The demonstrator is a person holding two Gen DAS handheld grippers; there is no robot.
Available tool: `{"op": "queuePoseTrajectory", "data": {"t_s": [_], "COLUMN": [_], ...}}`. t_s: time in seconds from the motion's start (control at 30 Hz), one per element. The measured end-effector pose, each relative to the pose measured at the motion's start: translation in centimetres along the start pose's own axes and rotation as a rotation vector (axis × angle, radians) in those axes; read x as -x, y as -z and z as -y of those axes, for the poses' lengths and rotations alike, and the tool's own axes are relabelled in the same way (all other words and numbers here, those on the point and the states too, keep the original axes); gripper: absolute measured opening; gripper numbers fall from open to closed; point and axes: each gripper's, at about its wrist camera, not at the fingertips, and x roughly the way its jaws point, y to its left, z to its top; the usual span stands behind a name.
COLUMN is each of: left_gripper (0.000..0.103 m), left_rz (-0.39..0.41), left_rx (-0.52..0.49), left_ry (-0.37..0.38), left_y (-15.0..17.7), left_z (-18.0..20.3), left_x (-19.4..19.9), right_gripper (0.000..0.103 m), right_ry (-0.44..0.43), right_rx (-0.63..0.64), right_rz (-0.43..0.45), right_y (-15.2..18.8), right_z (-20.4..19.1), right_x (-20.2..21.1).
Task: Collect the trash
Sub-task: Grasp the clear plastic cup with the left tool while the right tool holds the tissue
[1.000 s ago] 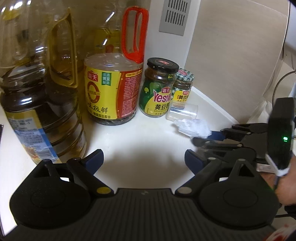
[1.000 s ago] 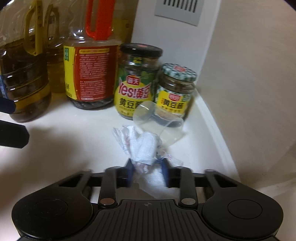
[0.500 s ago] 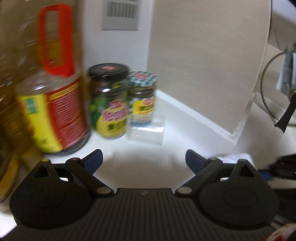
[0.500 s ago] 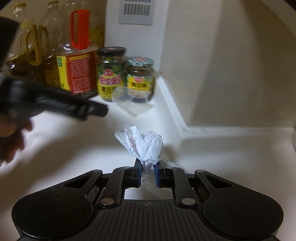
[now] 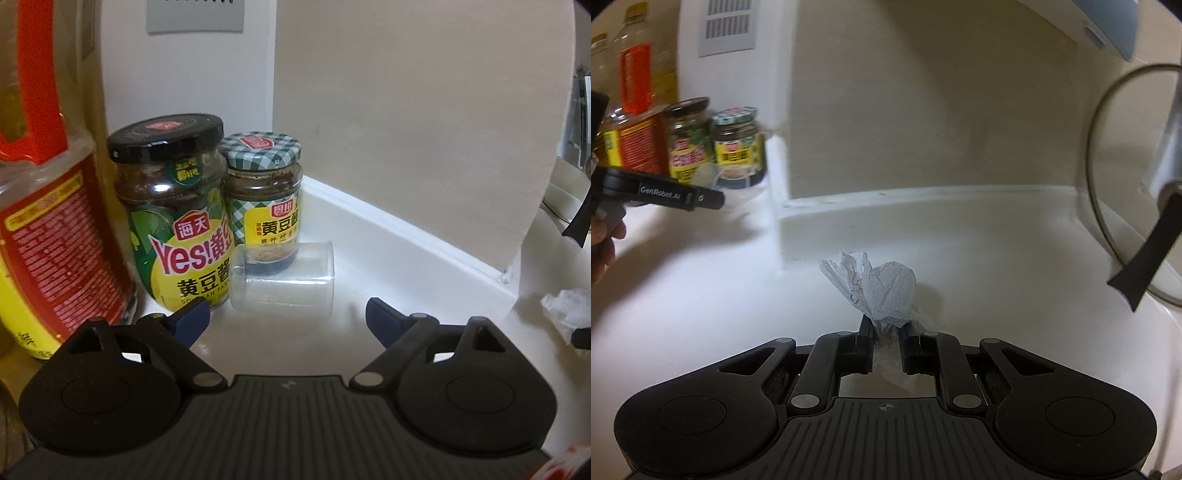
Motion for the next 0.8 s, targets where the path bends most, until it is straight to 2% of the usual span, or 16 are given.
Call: {"op": "queuePoseTrajectory", "data": {"t_s": [0.33,0.4,0.8], "left_gripper": [0.075,0.061,0.060], "left_rz": [-0.002,-0.009,-0.026], "left_rx": [-0.021,-0.026,0.009], "left_ry": [0.030,0.035,0.045], "left_y": [-0.1,0.0,0.2], "left_z": [0.1,0.2,0.4], "left_x": [-1.9,-1.7,-1.8], "right_gripper": [0.014,0.014,0.014], "right_ry": [0.013,0.013,0.025], "right_rx": [-0.018,-0.020,-0.036], "right_rz": [0.004,0.007,0.010], "right_y": [0.2,0.2,0.6], "right_z": [0.6,0.6,0.8], "right_x": [0.1,0.2,1.1]}}
